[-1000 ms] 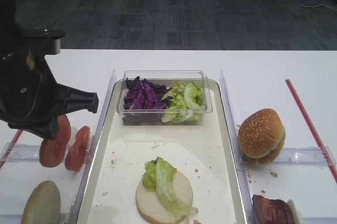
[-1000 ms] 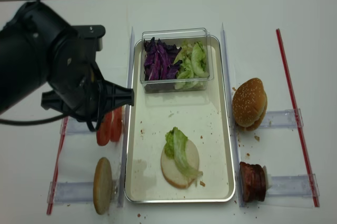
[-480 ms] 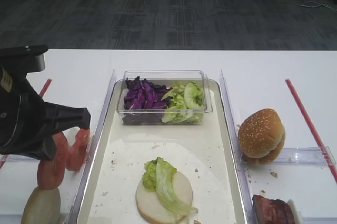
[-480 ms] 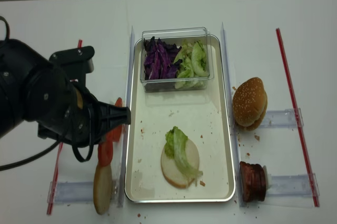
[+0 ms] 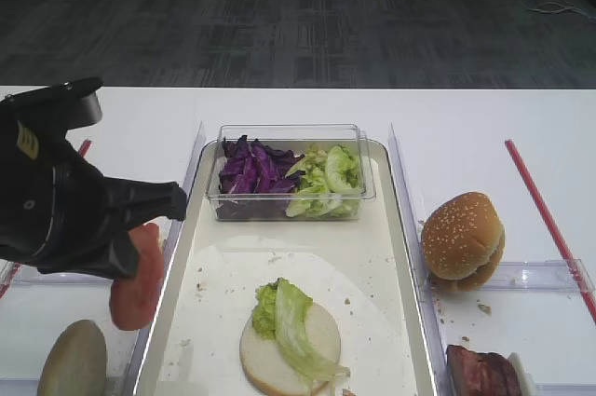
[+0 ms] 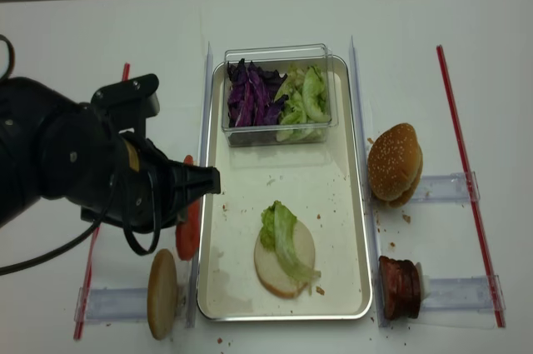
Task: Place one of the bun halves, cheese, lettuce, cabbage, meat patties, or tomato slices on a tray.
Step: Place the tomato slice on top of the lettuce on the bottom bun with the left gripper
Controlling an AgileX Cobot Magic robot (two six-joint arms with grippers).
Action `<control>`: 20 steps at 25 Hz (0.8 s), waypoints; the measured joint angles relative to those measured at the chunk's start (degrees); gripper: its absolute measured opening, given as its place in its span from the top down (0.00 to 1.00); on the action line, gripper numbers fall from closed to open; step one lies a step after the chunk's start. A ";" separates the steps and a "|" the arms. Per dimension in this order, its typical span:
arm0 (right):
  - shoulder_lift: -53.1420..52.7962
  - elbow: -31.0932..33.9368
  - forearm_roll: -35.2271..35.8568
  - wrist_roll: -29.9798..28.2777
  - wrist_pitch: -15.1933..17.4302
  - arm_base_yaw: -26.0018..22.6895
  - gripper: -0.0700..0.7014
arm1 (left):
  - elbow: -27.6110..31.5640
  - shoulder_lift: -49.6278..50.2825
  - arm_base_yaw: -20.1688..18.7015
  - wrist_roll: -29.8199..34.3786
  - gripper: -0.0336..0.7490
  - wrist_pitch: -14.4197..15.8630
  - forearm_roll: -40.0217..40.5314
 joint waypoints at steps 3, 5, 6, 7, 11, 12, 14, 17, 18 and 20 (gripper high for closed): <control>0.00 0.00 0.00 0.00 0.00 0.00 0.30 | 0.13 0.00 0.00 5.51 0.96 -2.29 -6.02; 0.00 0.00 0.00 0.00 0.00 0.00 0.30 | 0.65 0.00 0.00 9.67 0.97 -4.04 -10.84; 0.00 0.00 0.00 0.00 0.00 0.00 0.30 | 1.07 0.00 0.00 11.74 0.97 -4.94 -13.04; 0.00 0.00 0.00 0.00 0.00 0.00 0.30 | 1.42 0.11 0.00 13.56 0.97 -5.59 -15.69; 0.00 0.00 0.00 0.00 0.00 0.00 0.30 | 2.43 2.25 0.00 24.43 0.97 -7.34 -27.44; 0.00 0.00 0.00 0.00 0.00 0.00 0.30 | 2.43 3.23 0.00 27.73 0.97 -7.47 -30.95; 0.00 0.00 0.00 0.00 0.00 0.00 0.30 | 2.55 5.30 0.00 34.65 0.97 -7.92 -38.24; 0.00 0.00 0.00 0.00 0.00 0.00 0.30 | 2.79 8.78 0.00 47.43 0.97 -8.43 -50.77; 0.00 0.00 0.00 0.00 0.00 0.00 0.30 | 2.79 10.03 0.00 51.30 0.97 -8.43 -55.40; 0.00 0.00 0.00 0.00 0.00 0.00 0.30 | 3.01 12.16 0.00 60.74 0.97 -8.43 -64.07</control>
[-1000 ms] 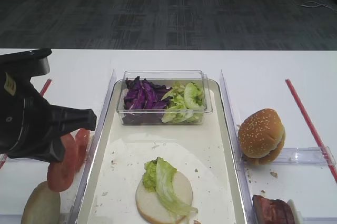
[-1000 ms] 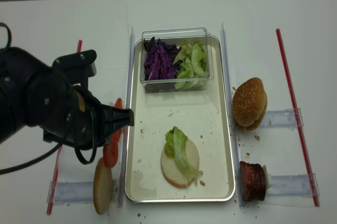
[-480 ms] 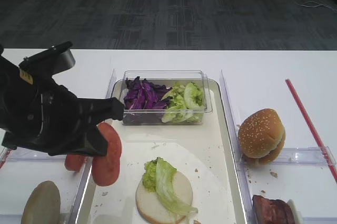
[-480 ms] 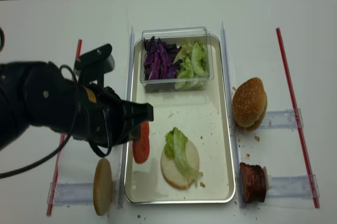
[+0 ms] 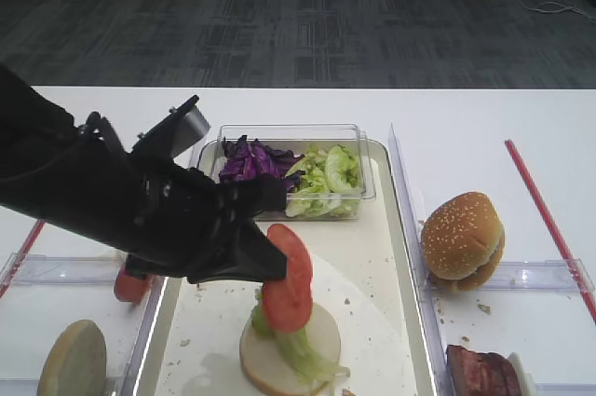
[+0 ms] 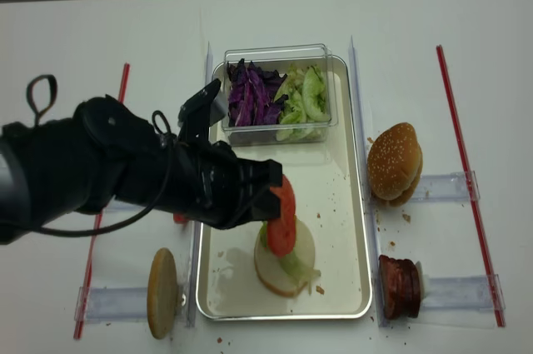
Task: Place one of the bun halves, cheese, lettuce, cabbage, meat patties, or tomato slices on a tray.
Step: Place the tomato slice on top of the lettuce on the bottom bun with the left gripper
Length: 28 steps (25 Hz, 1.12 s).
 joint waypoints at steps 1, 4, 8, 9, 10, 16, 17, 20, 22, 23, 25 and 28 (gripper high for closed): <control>0.00 0.00 0.00 0.00 0.00 0.00 0.30 | 0.42 0.98 0.00 3.61 0.97 0.00 -4.60; 0.00 0.00 0.00 0.00 0.00 0.00 0.30 | 2.67 2.90 0.00 13.52 0.97 0.64 -14.94; 0.00 0.00 0.00 0.00 0.00 0.00 0.30 | 5.46 4.26 0.00 20.42 0.97 1.01 -21.35; 0.00 0.00 0.00 0.00 0.00 0.00 0.30 | 5.90 4.52 0.00 21.23 0.97 1.01 -22.30; 0.00 0.00 0.00 0.00 0.00 0.00 0.30 | 6.36 4.76 0.00 21.64 0.97 1.01 -23.00; 0.00 0.00 0.00 0.00 0.00 0.00 0.30 | 7.29 6.97 0.00 25.93 0.97 1.23 -25.22; 0.00 0.00 0.00 0.00 0.00 0.00 0.30 | 7.29 7.43 0.00 27.29 0.97 1.23 -26.27; 0.00 0.00 0.00 0.00 0.00 0.00 0.30 | 7.29 9.20 0.00 28.98 0.97 1.45 -27.57; 0.00 0.00 0.00 0.00 0.00 0.00 0.30 | 7.29 10.67 0.00 29.17 0.97 2.09 -27.68; 0.00 0.00 0.00 0.00 0.00 0.00 0.30 | 7.29 11.53 0.00 29.17 0.97 2.49 -27.76; 0.00 0.00 0.00 0.00 0.00 0.00 0.30 | 7.29 13.11 0.00 29.30 0.97 2.74 -27.92; 0.00 0.00 0.00 0.00 0.00 0.00 0.30 | 7.29 15.07 0.00 29.33 0.97 2.96 -28.02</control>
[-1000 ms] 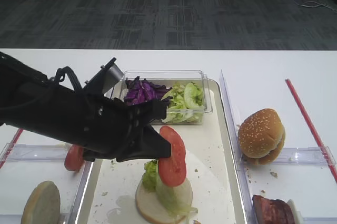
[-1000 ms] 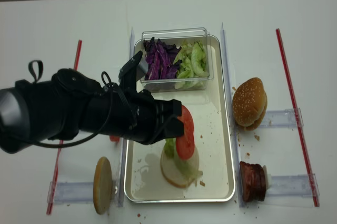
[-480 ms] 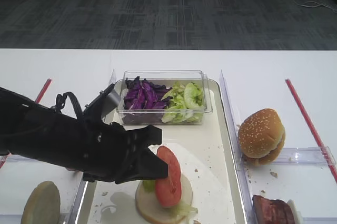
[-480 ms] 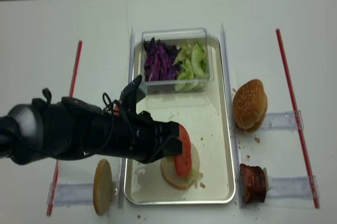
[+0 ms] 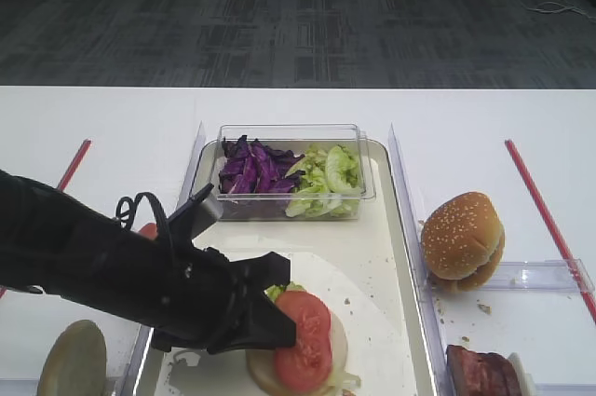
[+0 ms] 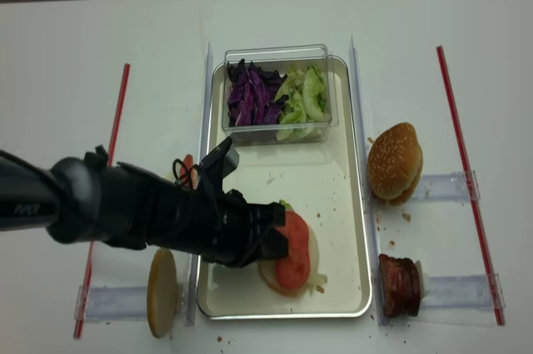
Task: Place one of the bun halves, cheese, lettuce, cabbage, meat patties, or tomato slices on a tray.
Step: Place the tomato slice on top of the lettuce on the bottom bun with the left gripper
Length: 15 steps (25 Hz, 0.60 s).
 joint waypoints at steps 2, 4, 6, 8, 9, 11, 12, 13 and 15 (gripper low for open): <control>0.00 0.00 0.00 0.00 0.00 0.00 0.30 | 0.00 0.85 0.00 0.10 0.97 0.00 -0.19; 0.00 0.00 0.00 0.00 0.00 0.00 0.30 | 0.00 1.21 0.00 0.10 0.97 0.00 -0.39; 0.00 0.00 0.00 0.00 0.00 0.00 0.30 | 0.00 1.47 0.00 0.12 0.97 0.12 -0.48; 0.00 0.00 0.00 0.00 0.00 0.00 0.30 | 0.00 1.47 0.00 0.23 0.97 0.12 -0.61; 0.00 0.00 0.00 0.00 0.00 0.00 0.30 | 0.00 1.47 0.00 0.25 0.97 0.12 -0.61; 0.00 0.00 0.00 0.00 0.00 0.00 0.30 | 0.00 1.47 0.00 0.25 0.97 0.12 -0.61; 0.00 0.00 0.00 0.00 0.00 0.00 0.30 | 0.00 1.47 0.00 0.25 0.97 0.12 -0.61; 0.00 0.00 0.00 0.00 0.00 0.00 0.30 | 0.00 1.49 0.00 0.25 0.95 0.12 -0.61; 0.00 0.00 0.00 0.00 0.00 0.00 0.30 | 0.00 1.49 0.00 0.25 0.89 0.25 -0.61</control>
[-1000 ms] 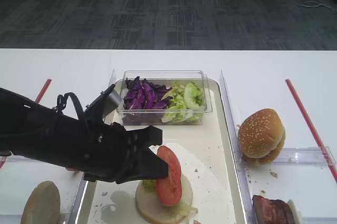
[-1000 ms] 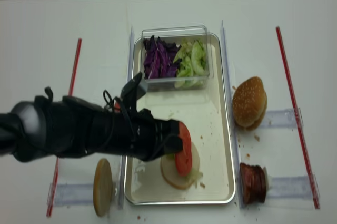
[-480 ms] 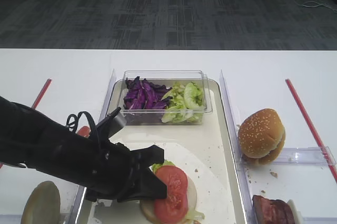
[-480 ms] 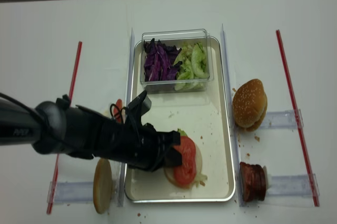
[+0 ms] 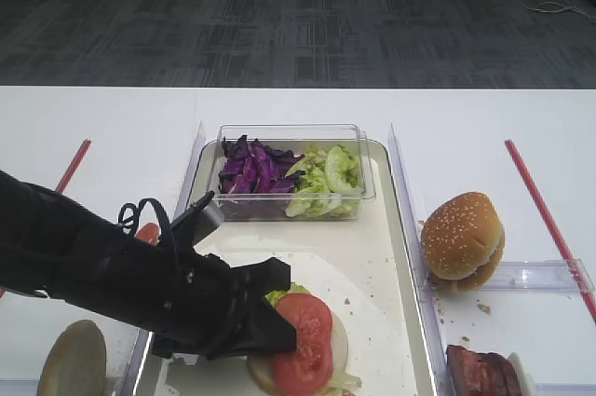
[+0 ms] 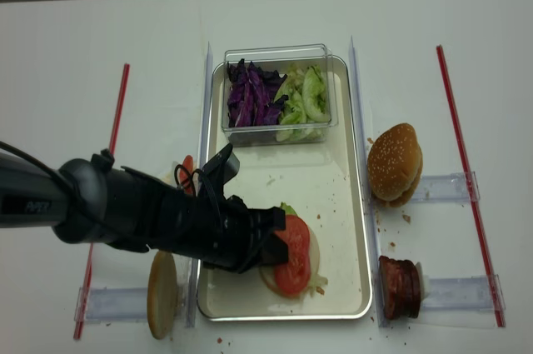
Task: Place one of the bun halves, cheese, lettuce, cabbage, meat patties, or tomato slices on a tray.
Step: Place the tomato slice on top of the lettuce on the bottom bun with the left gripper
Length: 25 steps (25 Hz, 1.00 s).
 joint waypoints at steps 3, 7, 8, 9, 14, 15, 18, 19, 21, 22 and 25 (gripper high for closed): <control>0.00 0.00 0.00 0.00 0.00 0.00 0.30 | 0.00 0.00 0.00 0.00 0.73 0.24 0.00; 0.00 0.00 0.00 0.00 0.00 0.00 0.30 | 0.00 0.00 0.00 0.00 0.51 1.32 -0.22; 0.00 0.00 0.00 0.00 0.00 0.00 0.30 | 0.00 0.00 0.00 0.00 0.48 1.59 -0.22; 0.00 0.00 0.00 0.00 0.00 0.00 0.30 | 0.00 0.00 0.00 0.00 0.46 1.73 -0.33; 0.00 0.00 0.00 0.00 0.00 0.00 0.30 | 0.00 -0.81 0.00 0.10 0.43 1.21 -0.33; 0.00 0.00 0.00 0.00 0.00 0.00 0.30 | 0.00 -1.18 0.00 0.10 0.43 0.79 -0.33; 0.00 0.00 0.00 0.00 0.00 0.00 0.30 | 0.00 -2.60 0.64 0.10 0.43 0.14 -0.14; 0.00 0.00 0.00 0.00 0.00 0.00 0.30 | 0.00 -3.24 1.02 0.10 0.43 -0.10 0.02; 0.00 0.00 0.00 0.00 0.00 0.00 0.30 | 0.00 -4.40 1.56 -0.41 0.43 -0.10 1.14; 0.00 0.00 0.00 0.00 0.00 0.00 0.30 | 0.00 -4.97 1.81 -0.65 0.43 -0.10 1.55; 0.00 0.00 0.00 0.00 0.00 0.00 0.30 | 0.00 -6.40 2.58 -1.53 0.43 -0.10 2.84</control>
